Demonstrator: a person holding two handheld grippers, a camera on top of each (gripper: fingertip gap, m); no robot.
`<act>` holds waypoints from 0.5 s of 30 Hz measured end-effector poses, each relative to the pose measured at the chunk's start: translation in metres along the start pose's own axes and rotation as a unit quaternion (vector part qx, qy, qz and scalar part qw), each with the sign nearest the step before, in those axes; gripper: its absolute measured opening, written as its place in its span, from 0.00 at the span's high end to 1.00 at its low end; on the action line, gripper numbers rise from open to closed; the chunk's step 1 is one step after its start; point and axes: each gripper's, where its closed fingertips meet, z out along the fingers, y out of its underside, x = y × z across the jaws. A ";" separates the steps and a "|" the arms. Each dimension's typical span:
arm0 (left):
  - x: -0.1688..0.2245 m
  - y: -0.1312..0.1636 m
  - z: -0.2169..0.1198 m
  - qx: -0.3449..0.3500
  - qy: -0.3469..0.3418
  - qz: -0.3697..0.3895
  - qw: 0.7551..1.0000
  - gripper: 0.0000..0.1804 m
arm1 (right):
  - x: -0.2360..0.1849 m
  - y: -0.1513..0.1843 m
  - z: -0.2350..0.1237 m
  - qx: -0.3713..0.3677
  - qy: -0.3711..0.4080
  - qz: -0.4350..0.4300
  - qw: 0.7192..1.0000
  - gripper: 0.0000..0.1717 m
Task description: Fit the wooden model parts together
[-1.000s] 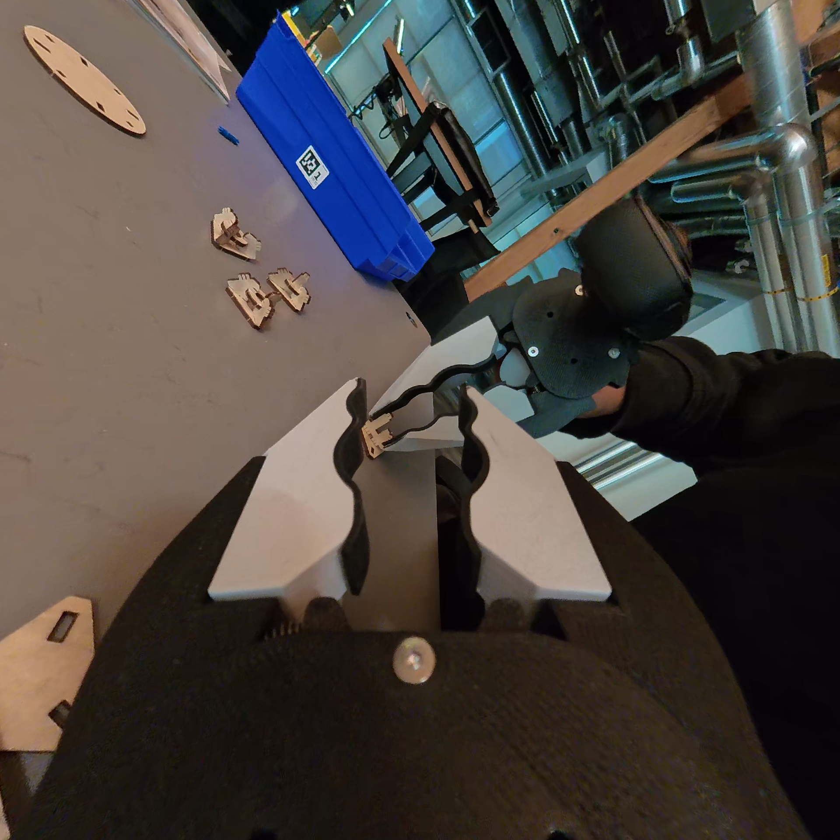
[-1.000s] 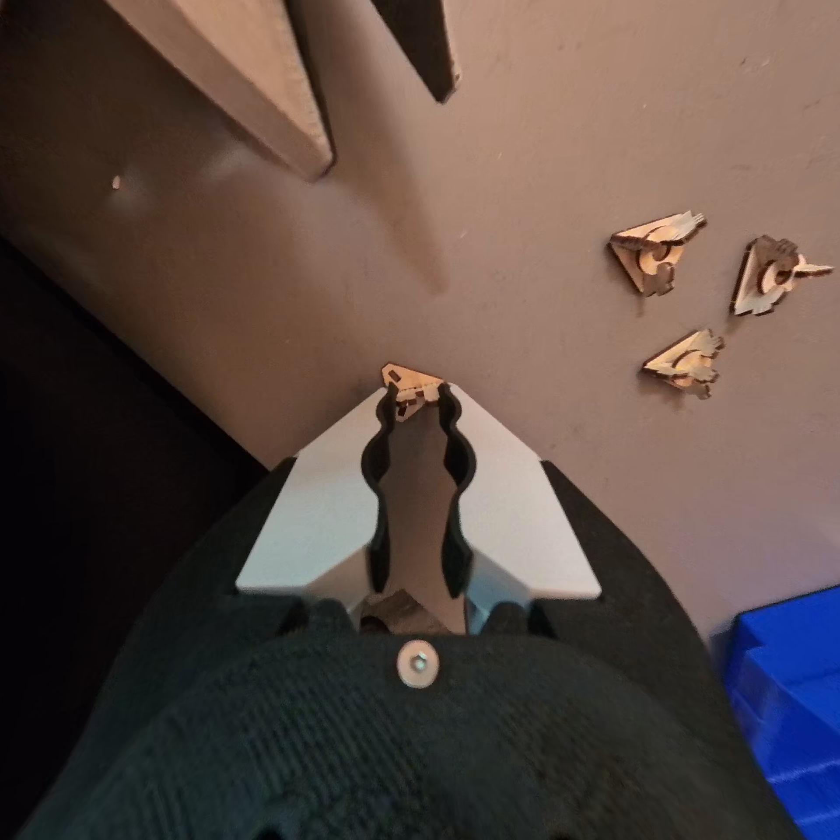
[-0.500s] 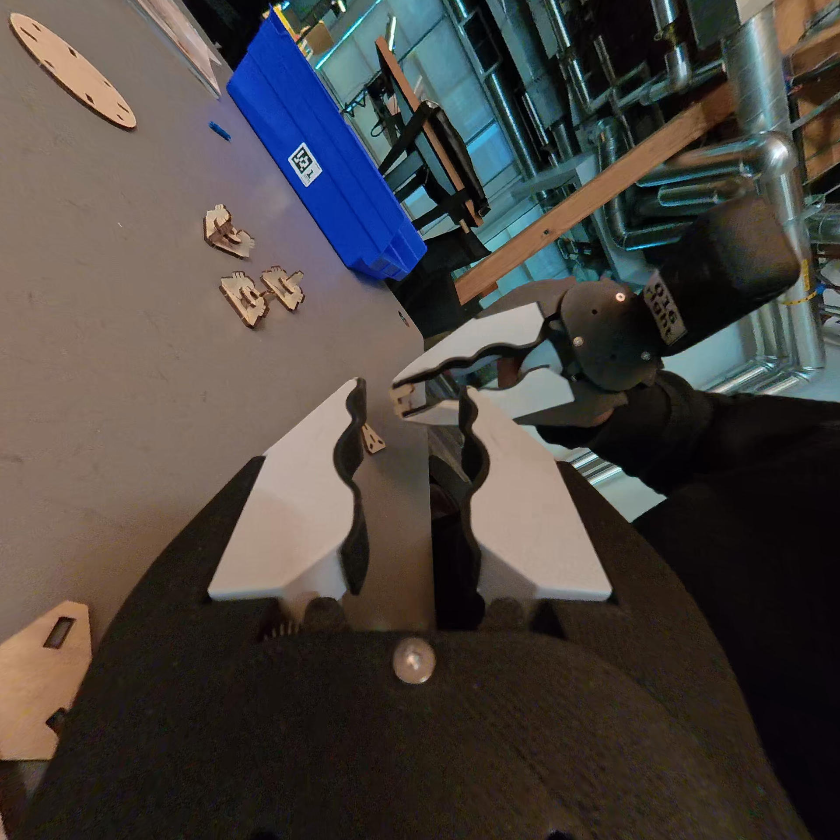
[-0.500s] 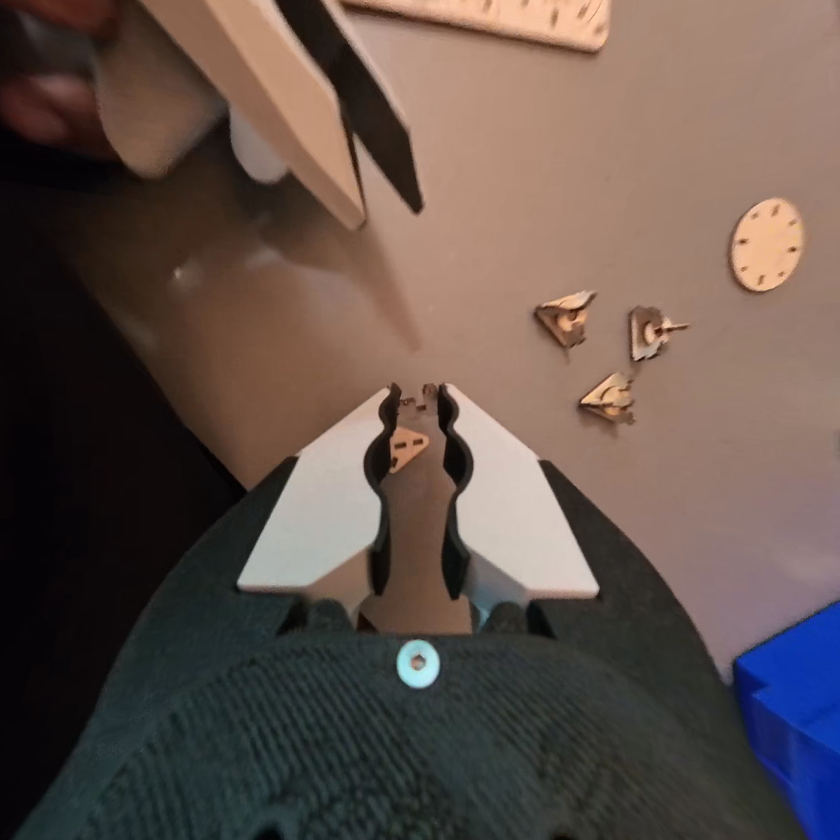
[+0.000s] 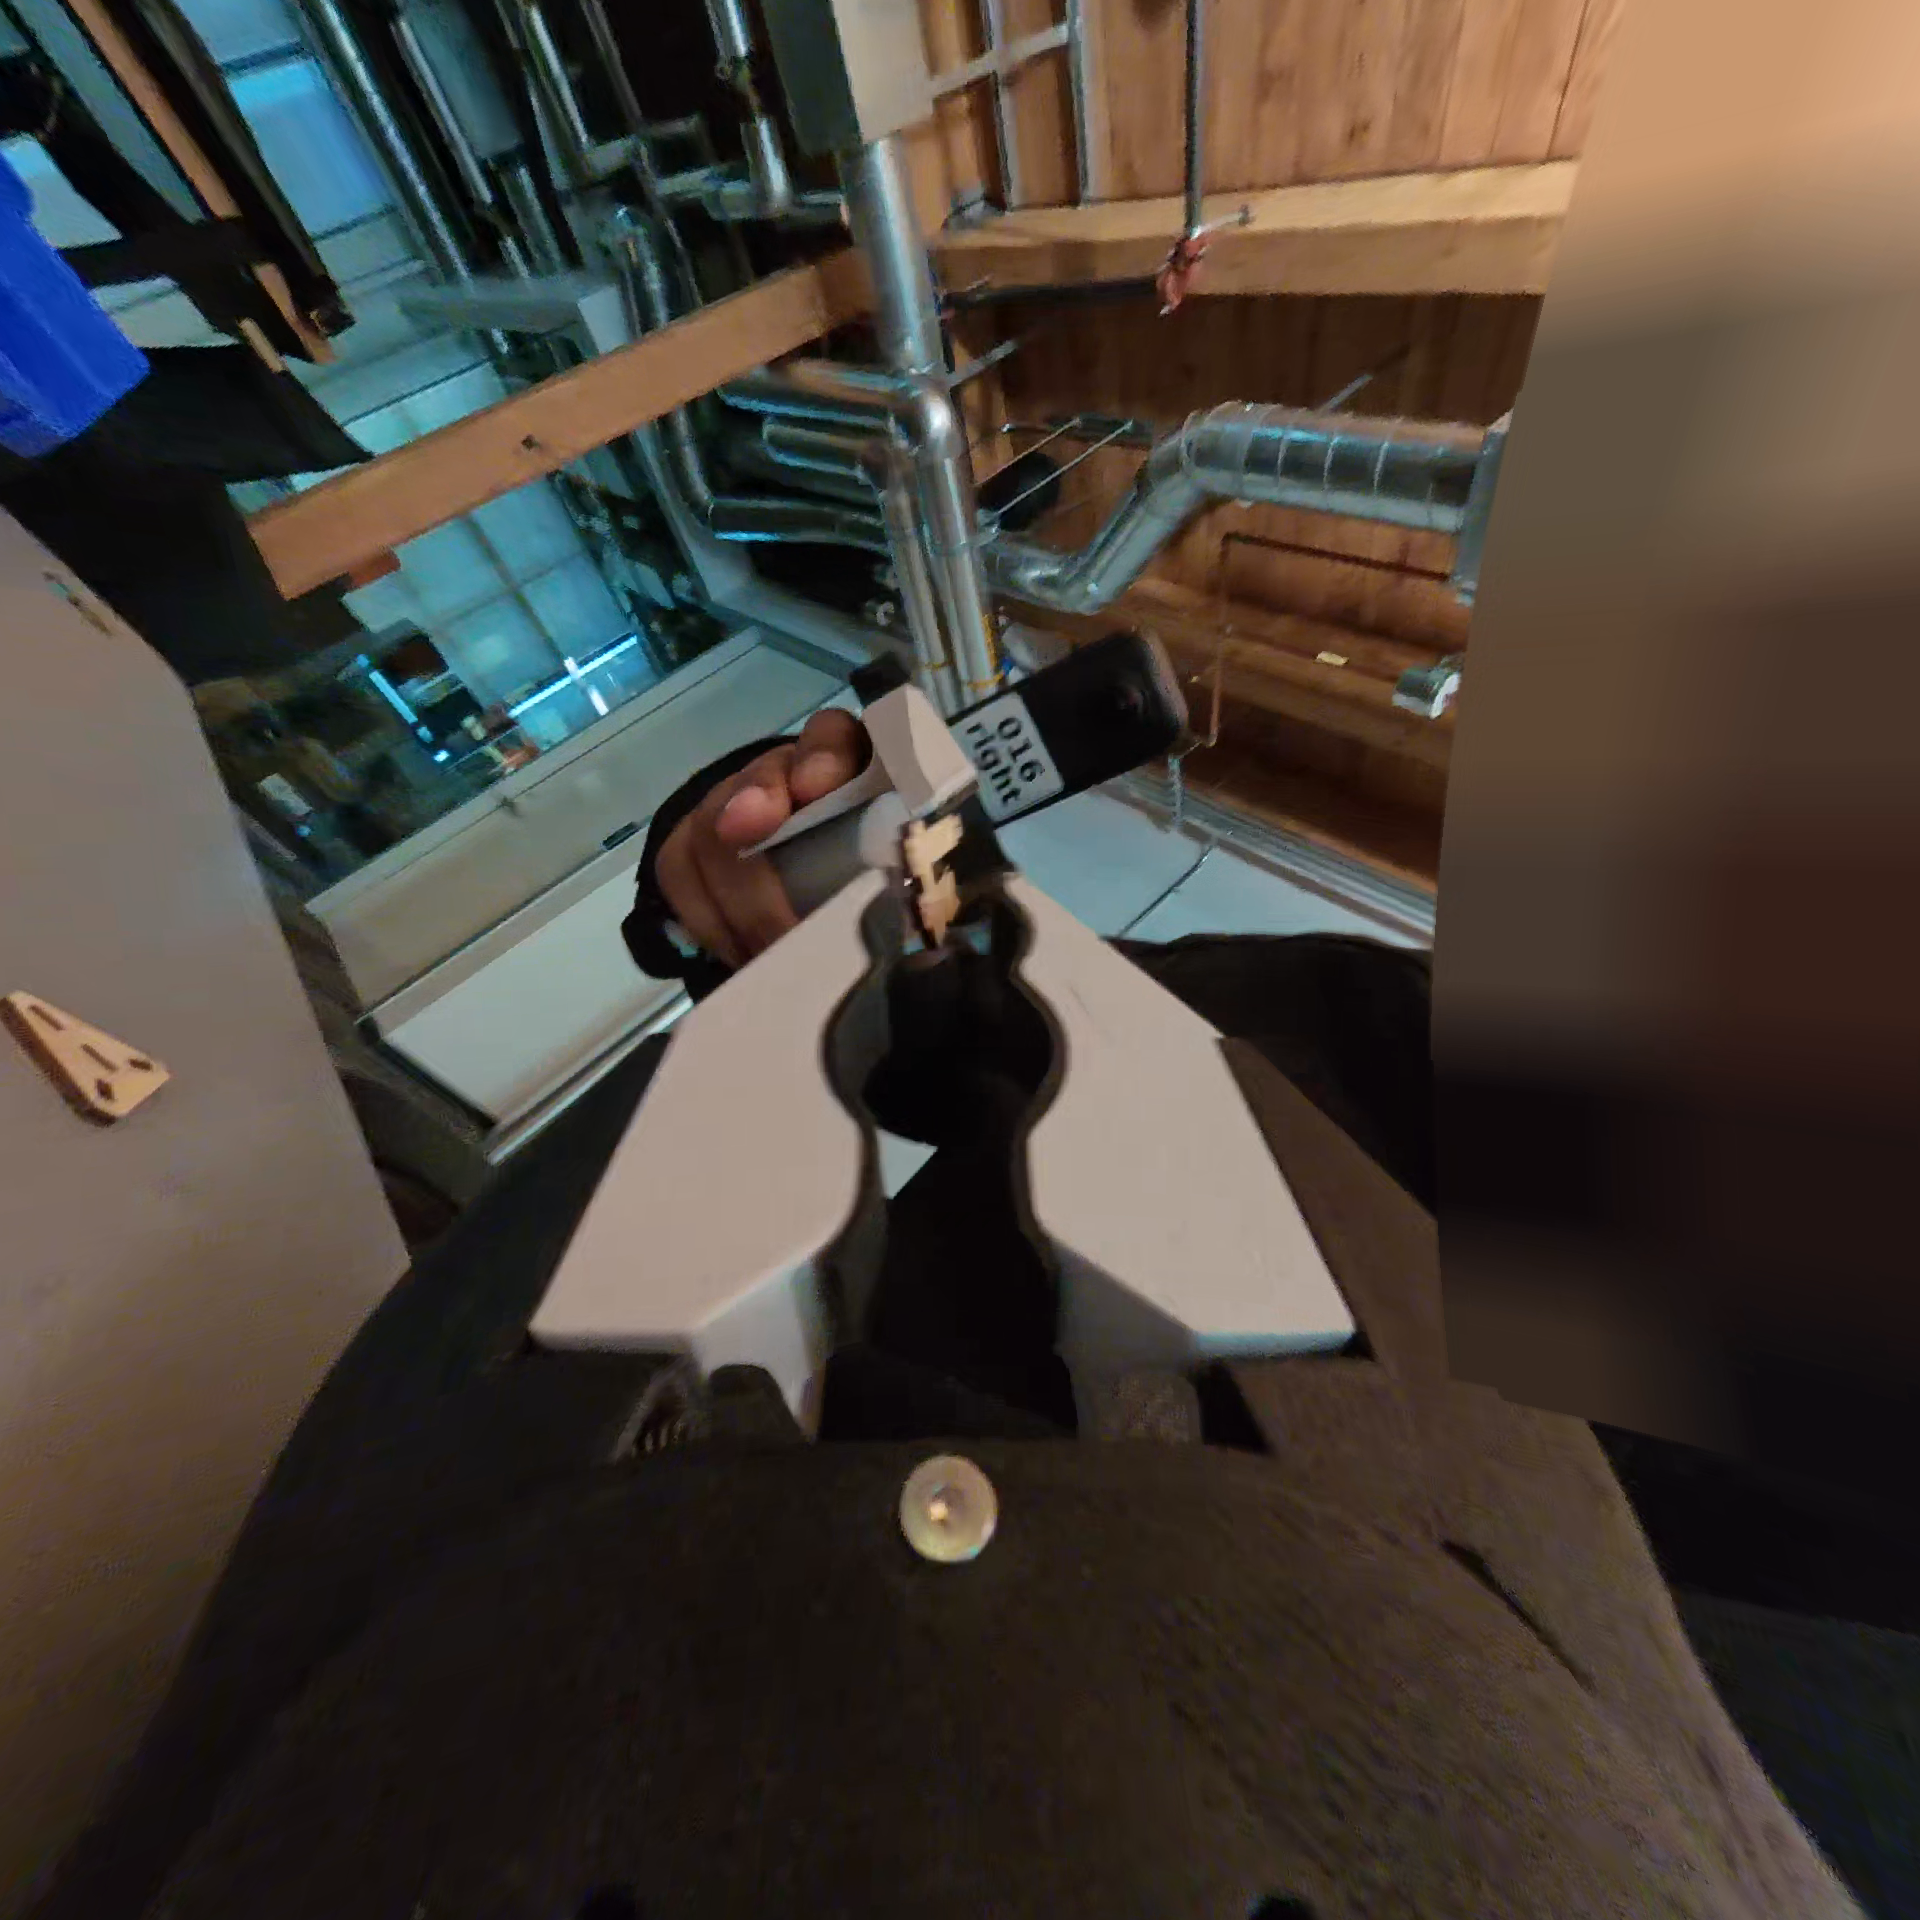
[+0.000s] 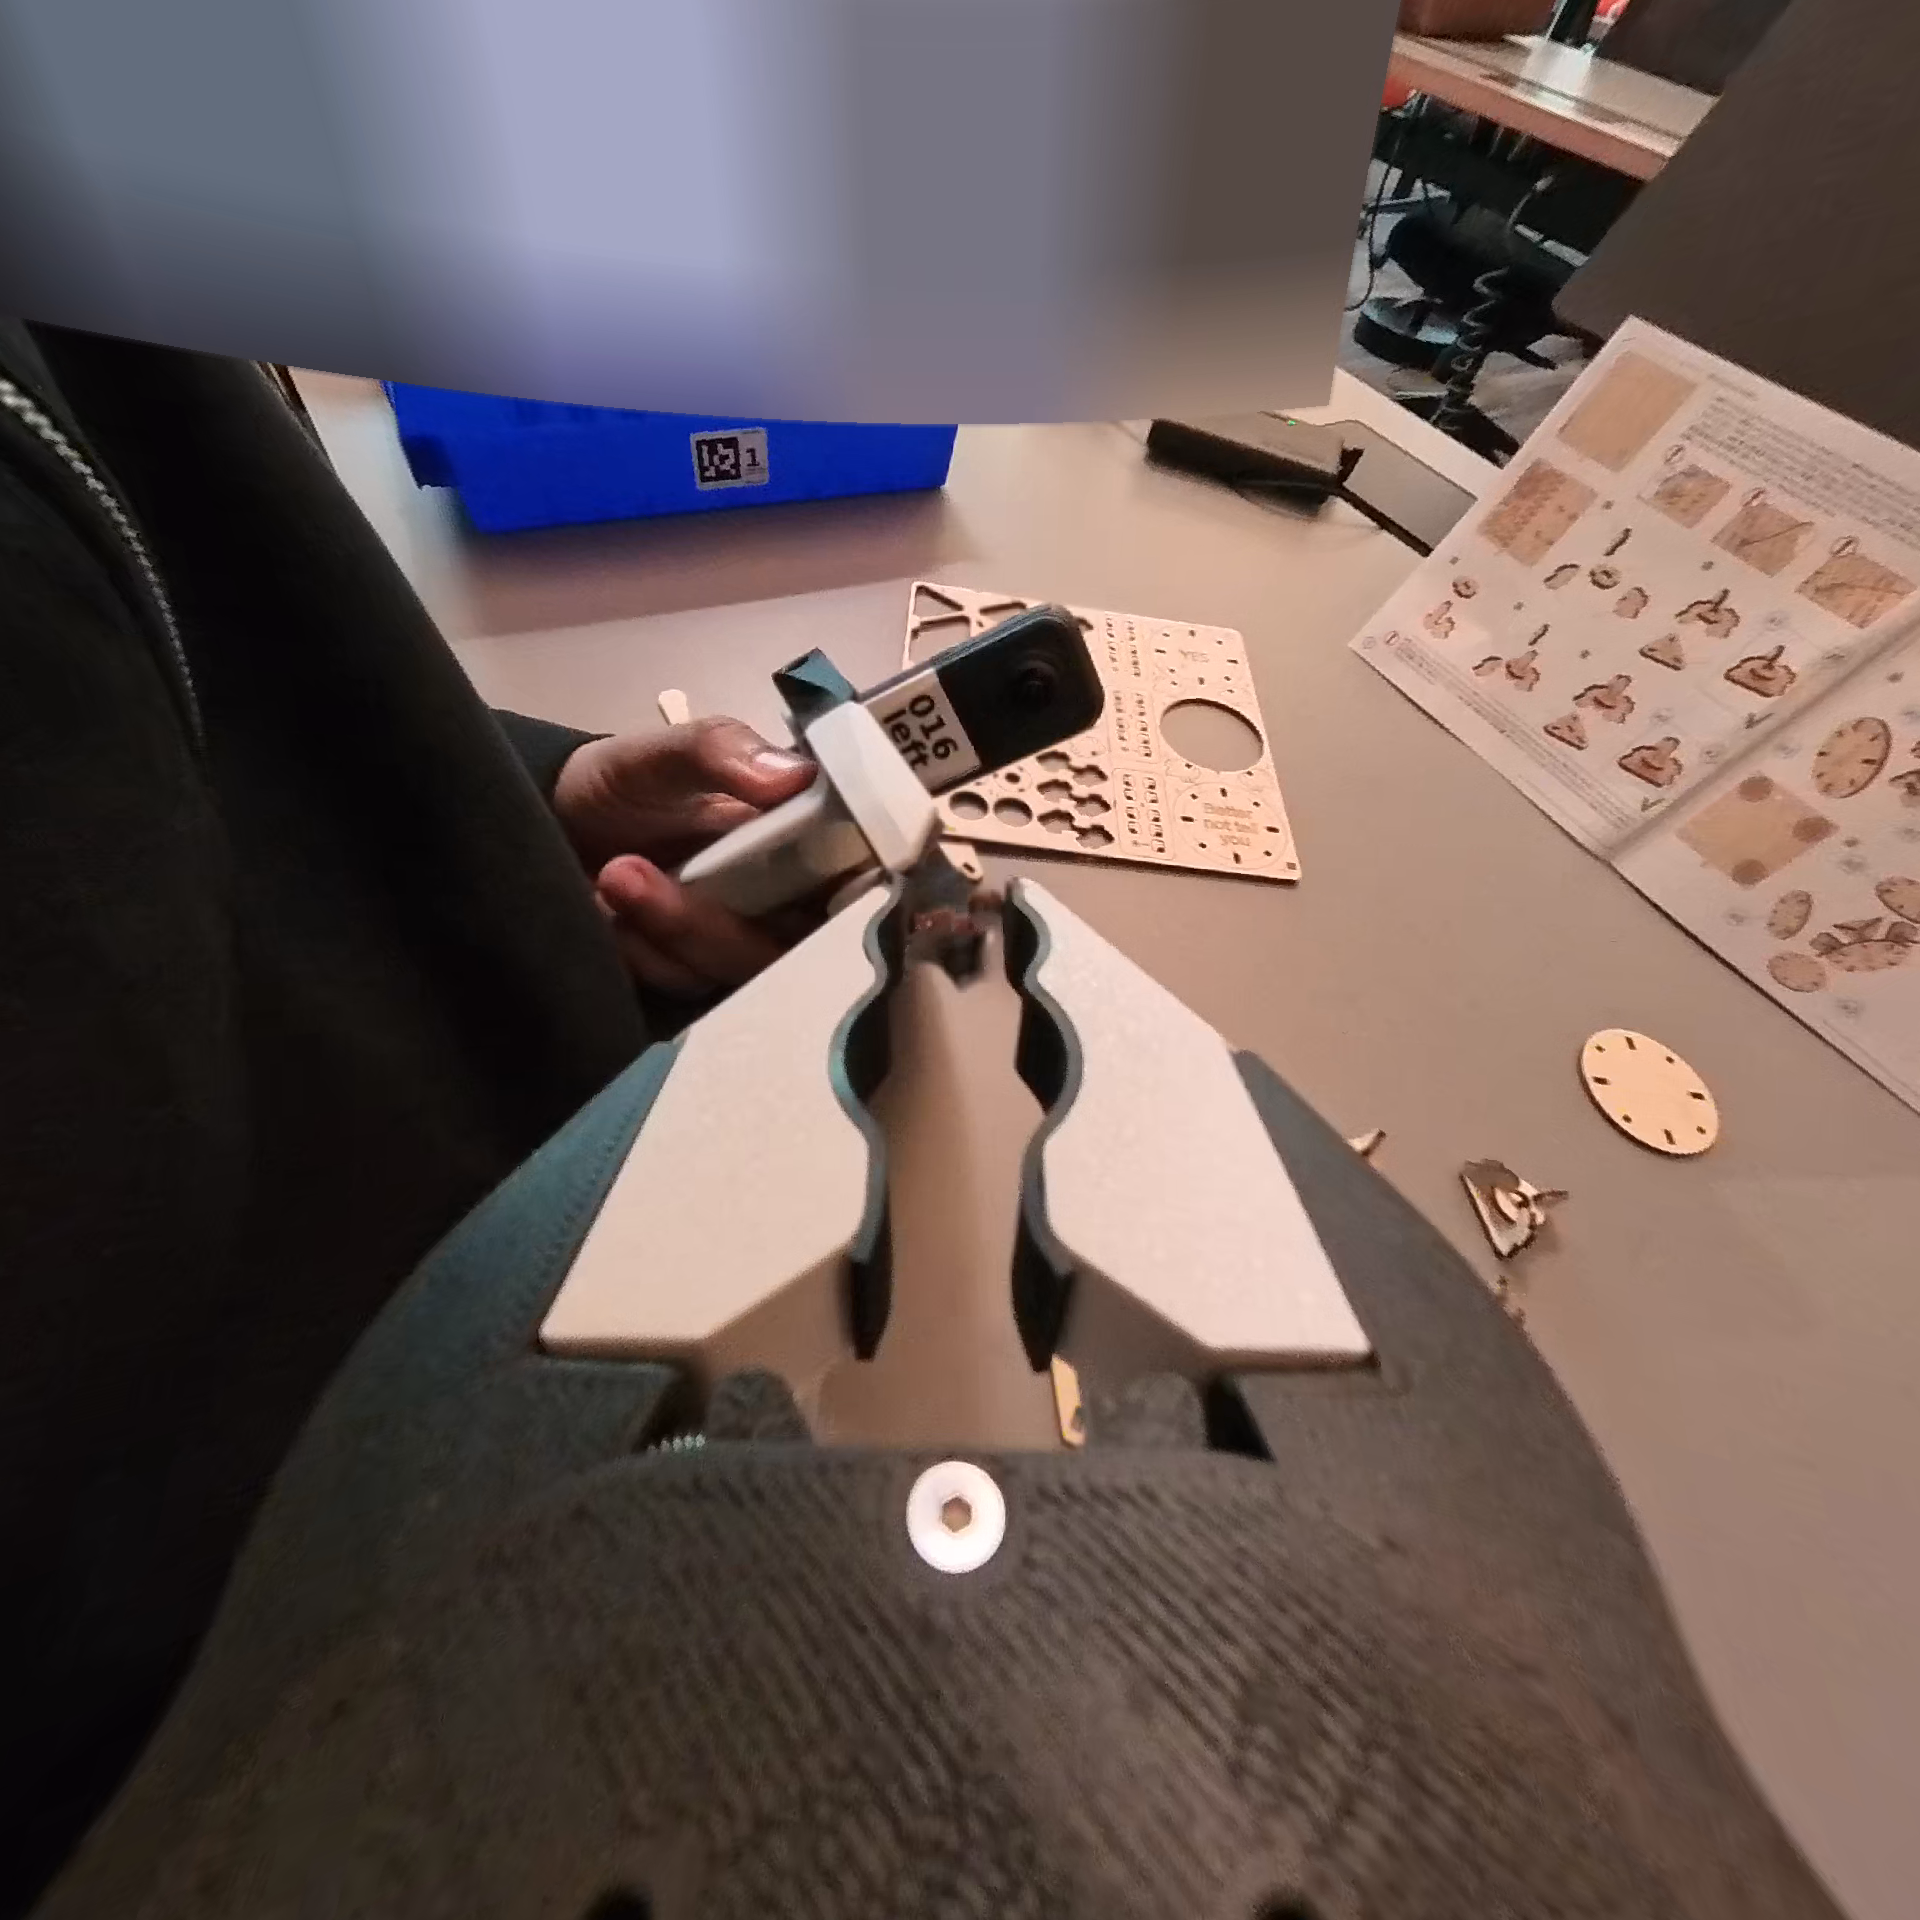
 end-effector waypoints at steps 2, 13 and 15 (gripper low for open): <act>0.001 -0.004 -0.003 0.016 0.006 -0.009 1.000 0.97 | -0.002 0.002 -0.002 -0.008 0.006 -0.005 1.000 0.96; -0.005 0.001 0.000 0.000 -0.015 -0.001 1.000 0.98 | 0.001 0.005 -0.007 0.006 -0.003 0.132 0.991 0.96; -0.004 0.002 0.001 -0.002 -0.009 -0.006 1.000 0.98 | 0.002 0.004 -0.008 0.011 -0.013 0.159 0.987 0.98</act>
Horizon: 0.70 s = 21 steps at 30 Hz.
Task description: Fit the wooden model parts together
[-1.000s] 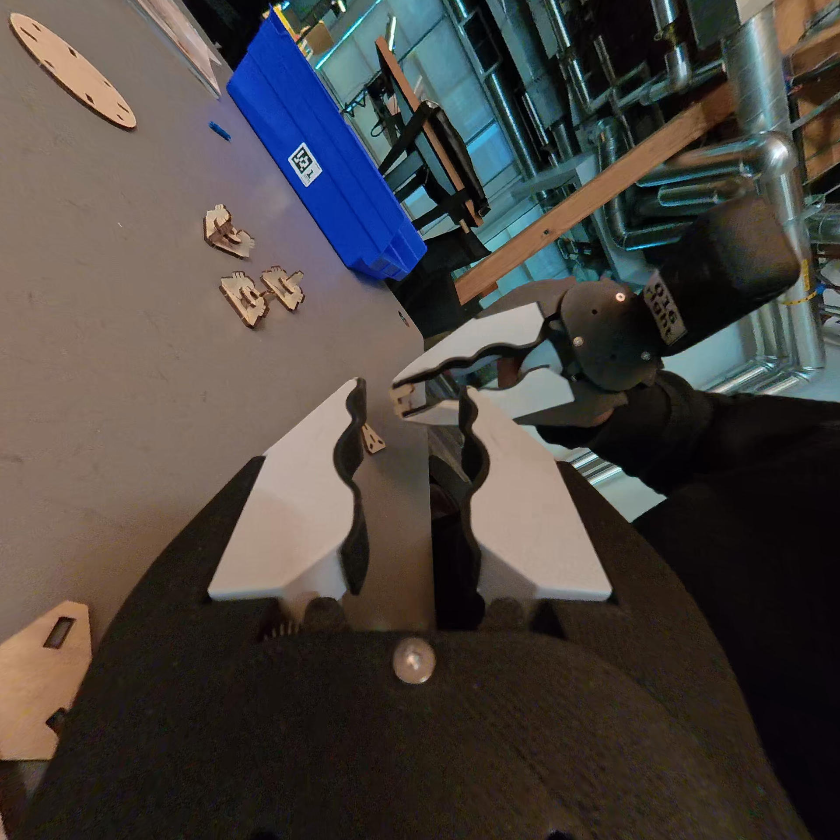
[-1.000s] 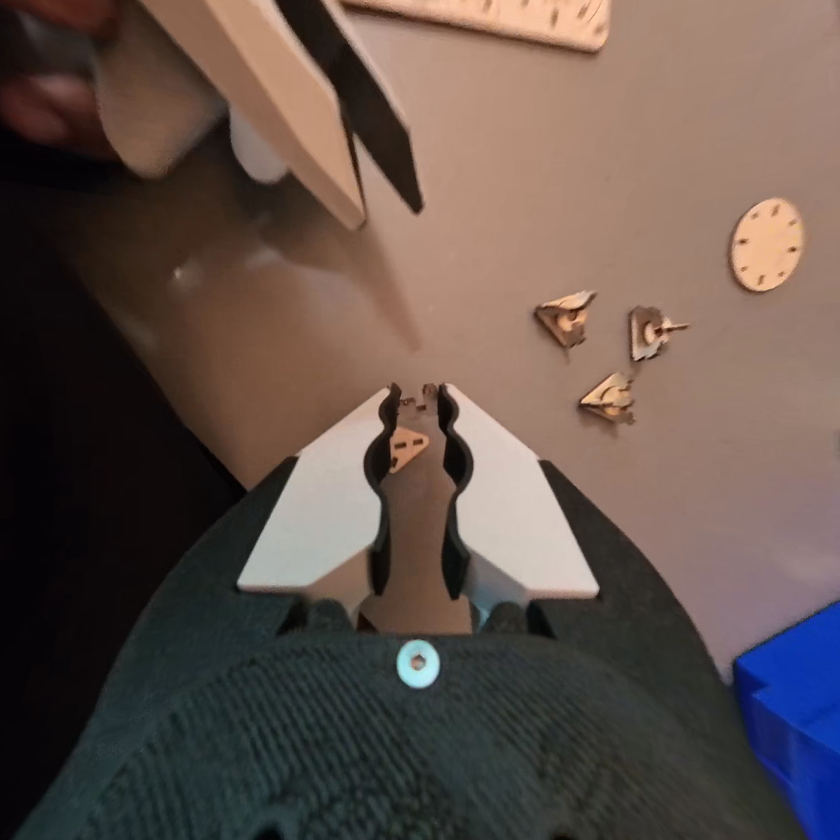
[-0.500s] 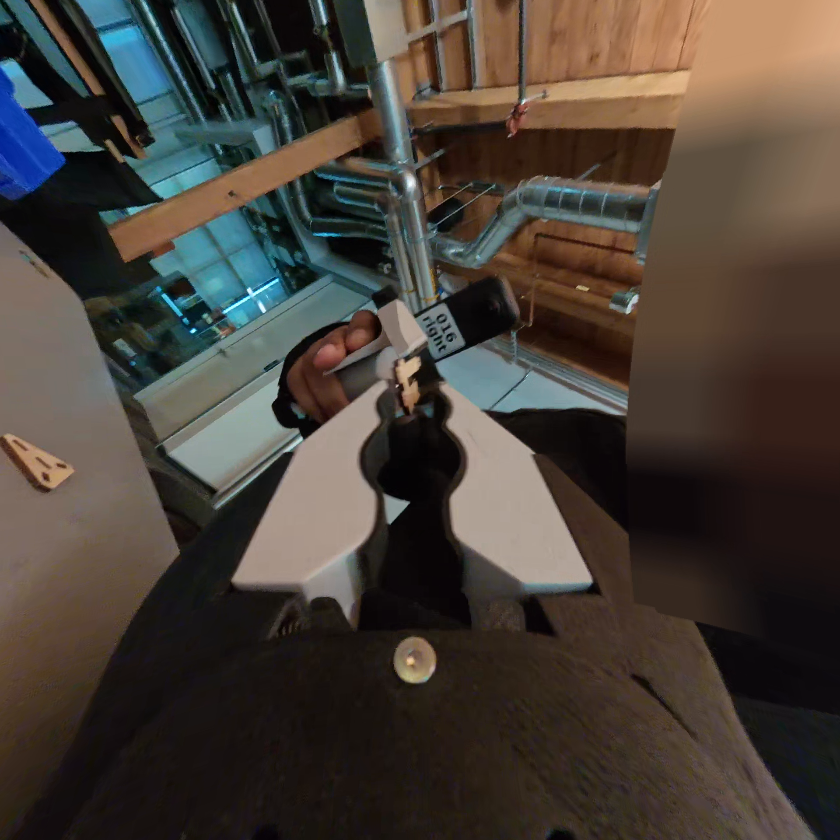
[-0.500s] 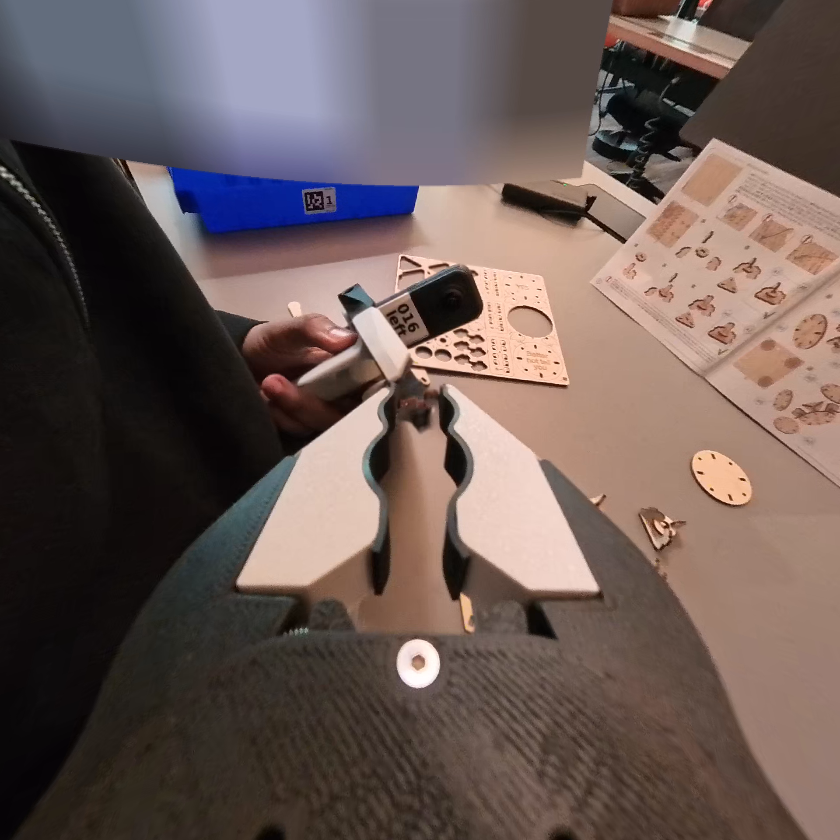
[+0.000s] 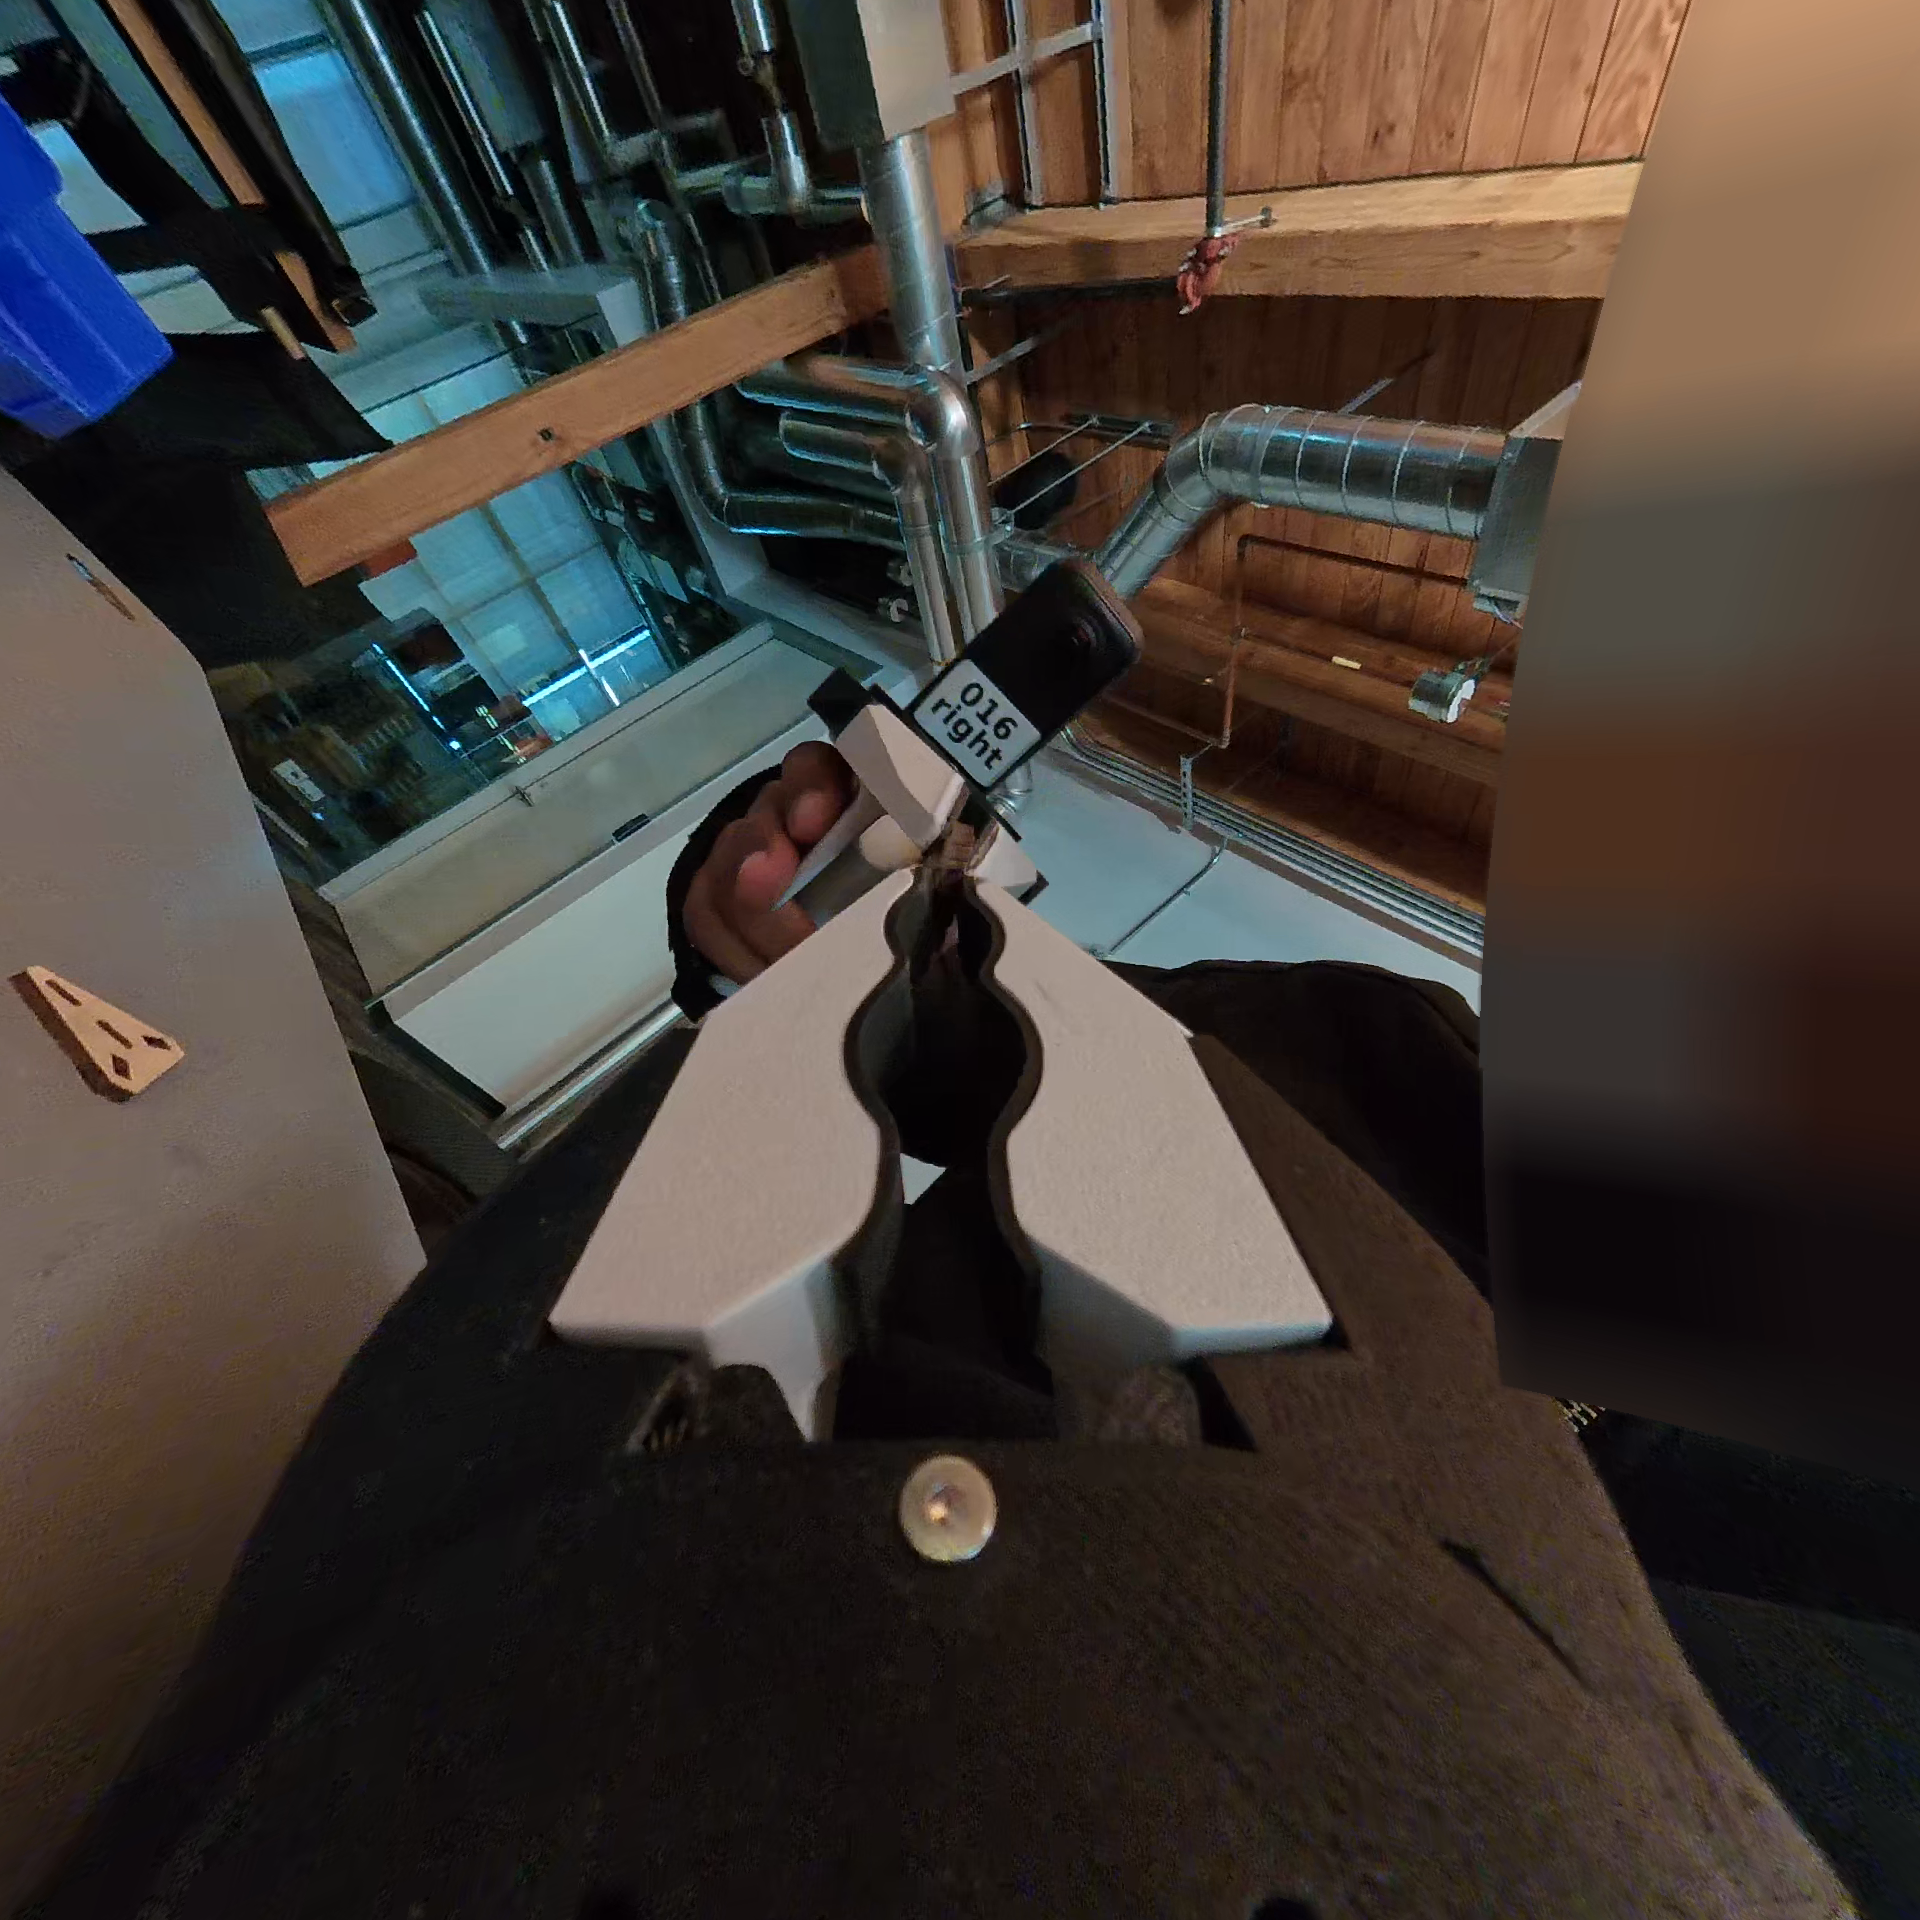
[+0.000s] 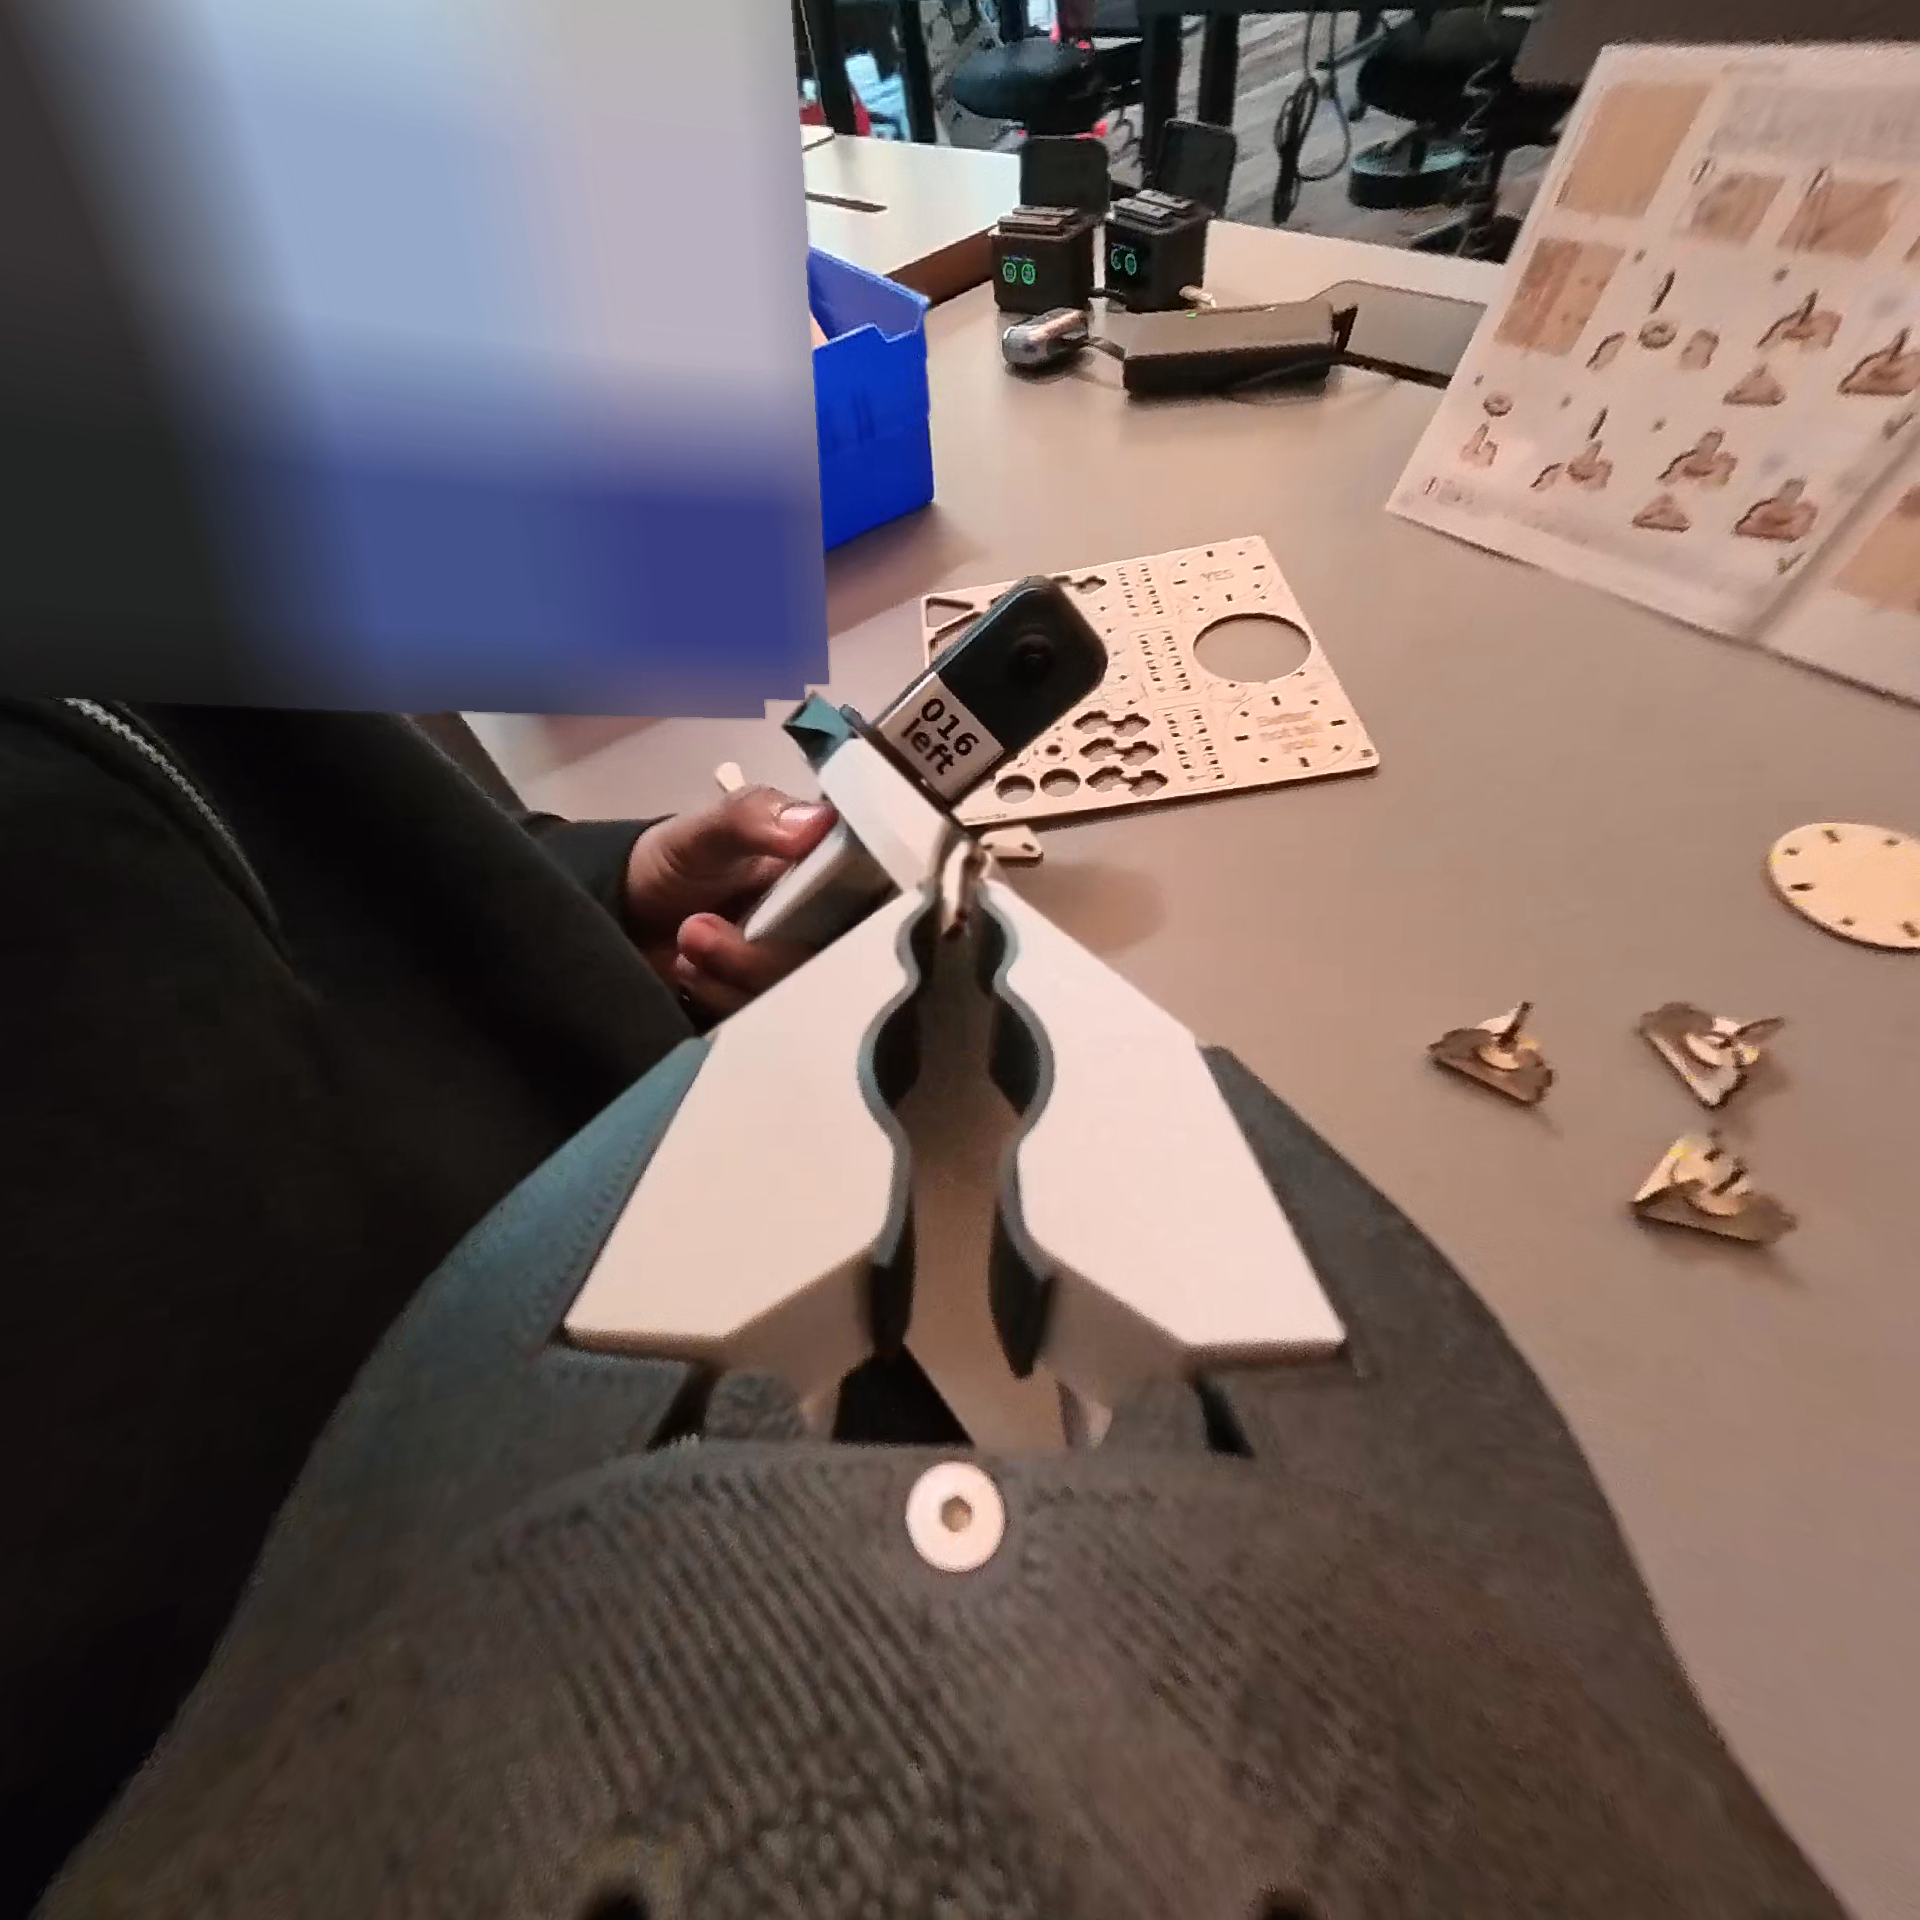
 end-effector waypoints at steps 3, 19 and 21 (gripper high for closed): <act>-0.003 0.000 -0.001 0.001 -0.008 -0.002 1.000 0.99 | 0.001 0.002 0.000 -0.008 0.007 -0.016 1.000 0.98; -0.003 0.000 -0.002 -0.001 0.004 -0.026 1.000 0.99 | 0.000 0.008 0.007 -0.086 0.096 -0.331 0.935 0.88; -0.001 0.001 -0.001 -0.002 0.009 -0.026 1.000 0.98 | -0.002 0.007 0.007 -0.086 0.097 -0.346 0.929 0.88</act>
